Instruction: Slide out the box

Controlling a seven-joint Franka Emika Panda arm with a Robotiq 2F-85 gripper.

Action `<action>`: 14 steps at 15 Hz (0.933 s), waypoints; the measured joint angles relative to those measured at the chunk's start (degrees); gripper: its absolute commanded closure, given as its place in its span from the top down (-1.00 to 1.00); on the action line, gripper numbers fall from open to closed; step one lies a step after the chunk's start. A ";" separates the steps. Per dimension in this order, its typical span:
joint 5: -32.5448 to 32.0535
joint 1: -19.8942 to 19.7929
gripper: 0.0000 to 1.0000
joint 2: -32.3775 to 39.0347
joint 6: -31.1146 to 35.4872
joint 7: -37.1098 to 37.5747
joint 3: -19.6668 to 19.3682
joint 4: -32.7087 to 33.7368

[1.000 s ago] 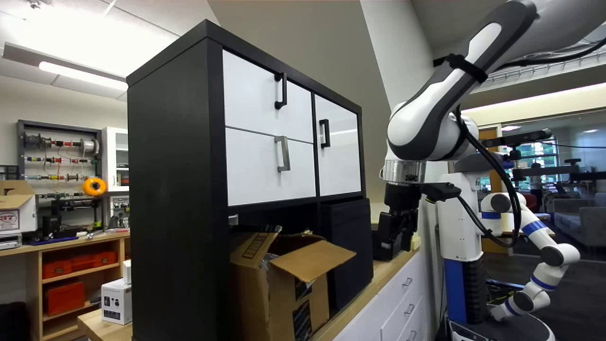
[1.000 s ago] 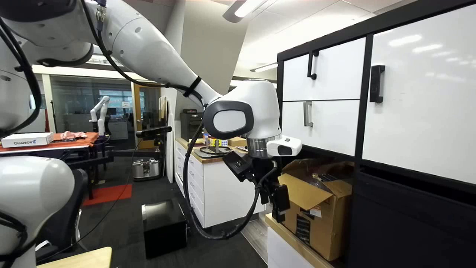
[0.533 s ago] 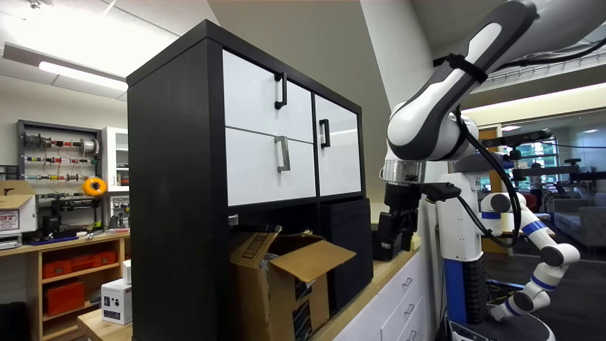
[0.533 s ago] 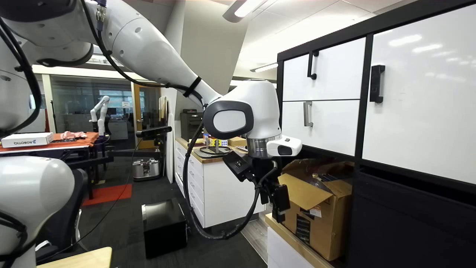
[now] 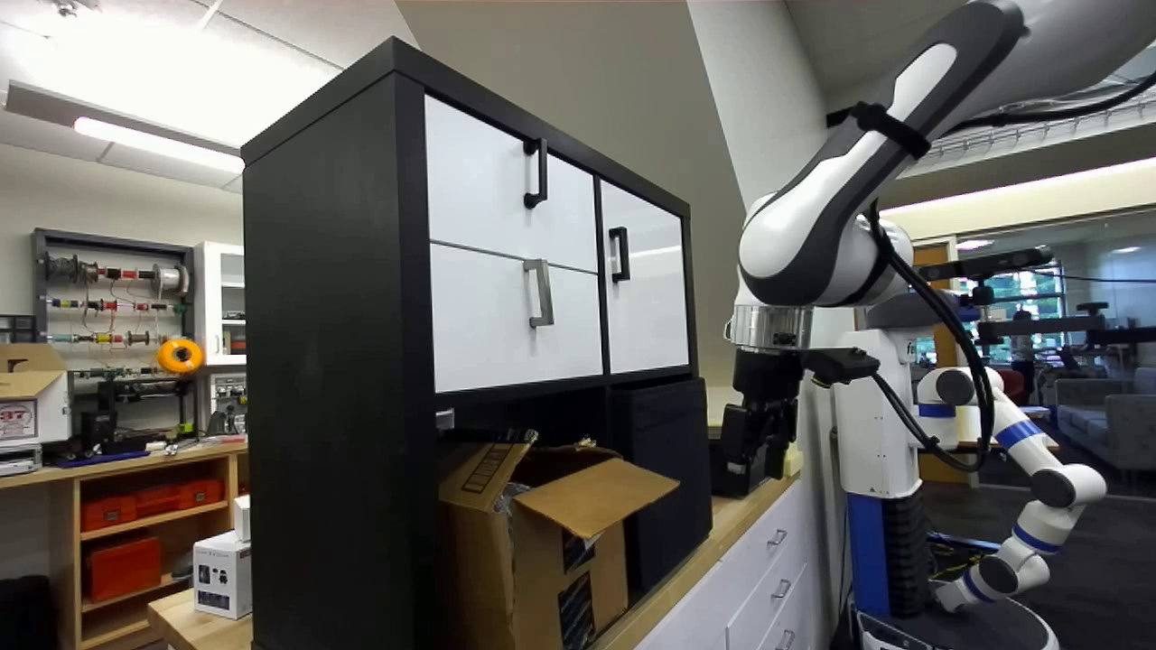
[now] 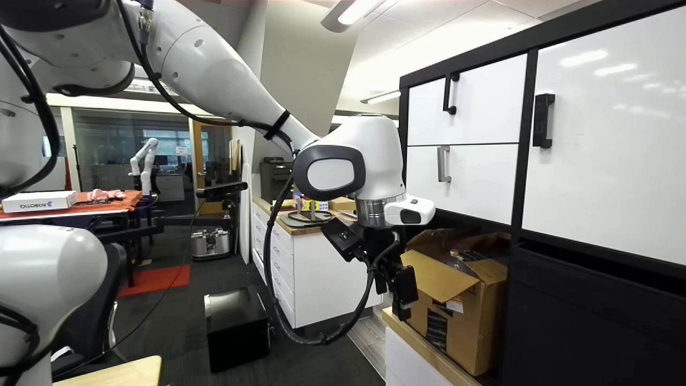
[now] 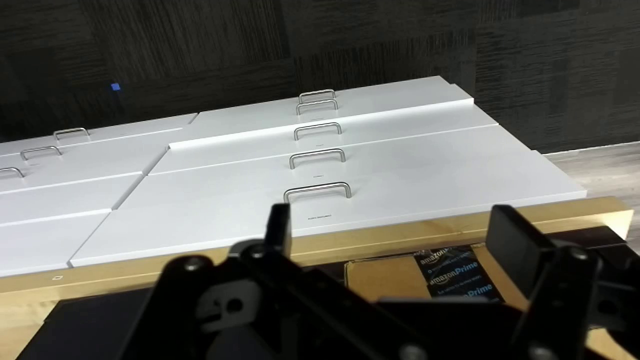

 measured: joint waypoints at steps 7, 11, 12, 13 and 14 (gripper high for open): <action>0.00 0.00 1.00 0.00 0.09 0.00 0.02 0.00; 0.78 -0.02 1.00 0.05 0.64 0.05 1.03 0.05; 1.40 -0.03 1.00 0.05 0.78 0.21 1.76 0.14; 2.27 -0.02 1.00 0.05 1.20 0.50 2.61 0.23; 3.22 0.00 1.00 0.06 1.84 0.77 3.56 0.32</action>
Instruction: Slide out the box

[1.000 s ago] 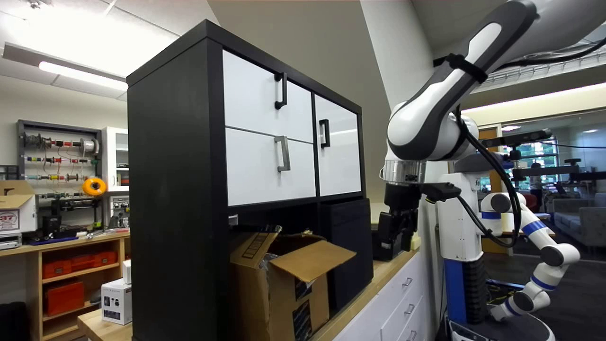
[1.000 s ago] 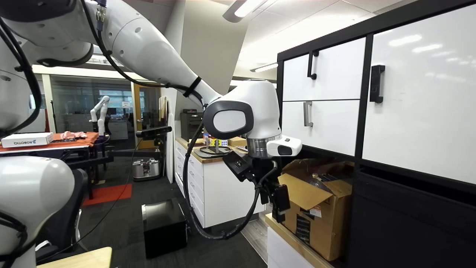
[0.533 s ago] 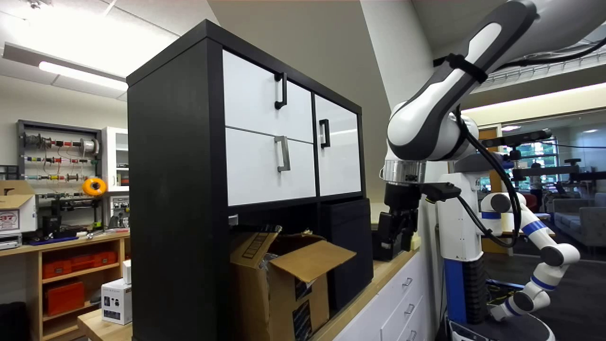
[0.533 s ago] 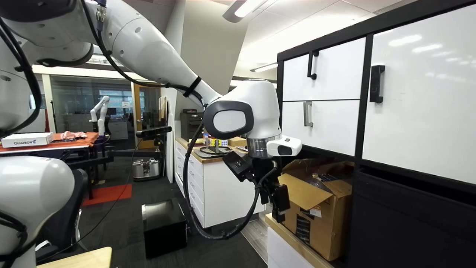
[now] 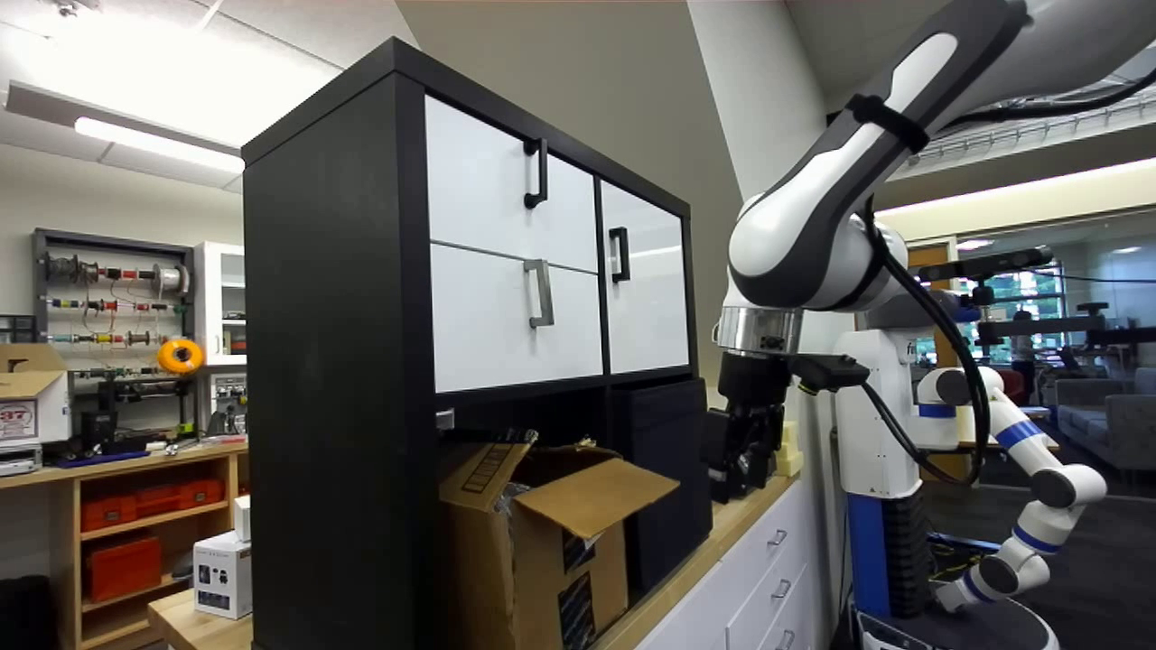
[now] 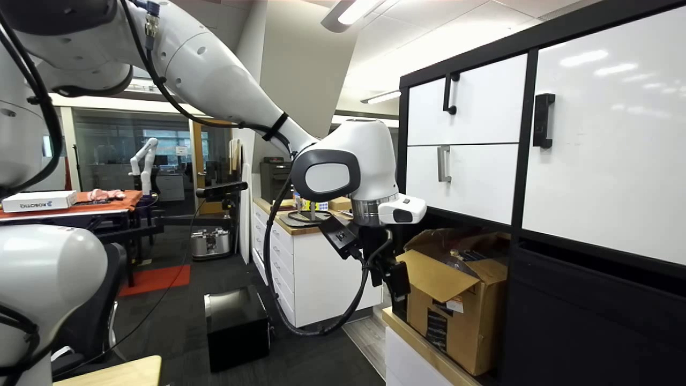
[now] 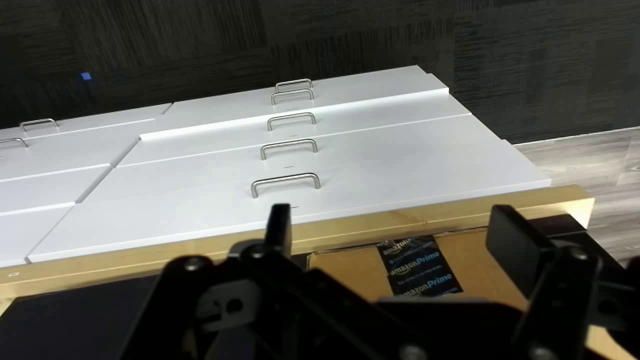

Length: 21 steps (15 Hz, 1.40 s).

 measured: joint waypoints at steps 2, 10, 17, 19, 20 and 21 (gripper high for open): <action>2.02 0.04 1.00 0.01 2.08 0.26 1.97 0.24; 3.92 0.33 1.00 0.03 12.09 -1.58 8.27 2.14; -12.17 -16.31 1.00 -8.15 18.50 -3.08 26.55 4.16; -8.94 -17.90 1.00 -8.33 18.49 -7.86 27.94 4.71; -7.32 -18.62 1.00 -8.33 18.48 -10.06 28.64 4.96; -5.70 -19.32 1.00 -8.31 18.45 -12.37 29.35 5.19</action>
